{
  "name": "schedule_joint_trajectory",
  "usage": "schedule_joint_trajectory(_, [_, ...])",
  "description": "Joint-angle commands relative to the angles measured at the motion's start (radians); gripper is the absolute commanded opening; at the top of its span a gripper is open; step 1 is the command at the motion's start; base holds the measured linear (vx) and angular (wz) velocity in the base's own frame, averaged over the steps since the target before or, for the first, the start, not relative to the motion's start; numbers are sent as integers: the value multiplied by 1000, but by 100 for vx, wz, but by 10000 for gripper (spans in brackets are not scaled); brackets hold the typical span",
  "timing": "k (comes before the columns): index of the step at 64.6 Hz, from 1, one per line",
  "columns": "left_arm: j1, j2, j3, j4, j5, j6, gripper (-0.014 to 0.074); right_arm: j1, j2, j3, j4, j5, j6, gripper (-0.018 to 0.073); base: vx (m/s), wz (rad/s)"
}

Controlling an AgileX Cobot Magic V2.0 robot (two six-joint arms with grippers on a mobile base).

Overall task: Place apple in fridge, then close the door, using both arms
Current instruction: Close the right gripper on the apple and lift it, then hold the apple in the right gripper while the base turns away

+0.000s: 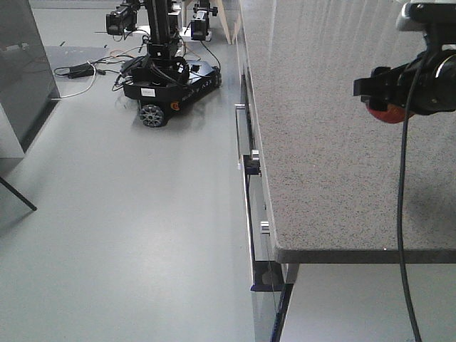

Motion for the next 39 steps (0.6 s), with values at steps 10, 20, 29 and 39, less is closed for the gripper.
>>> schedule_joint_trajectory(10, [1, -16, 28, -2, -69, -8, -5, -5, -55, -30, -12, -59, -11, -8, 0, 0])
schedule_joint_trajectory(20, [1, -16, 28, -2, -69, -8, -5, -5, -55, -30, -12, -56, -11, -8, 0, 0])
schedule_joint_trajectory(29, [1, -16, 28, -2, -69, -8, -5, -5, -55, -30, -12, -56, -11, -8, 0, 0])
schedule_joint_trajectory(39, [1, -16, 28, -2, -69, -8, -5, -5, -55, -30, -12, -56, -11, -8, 0, 0])
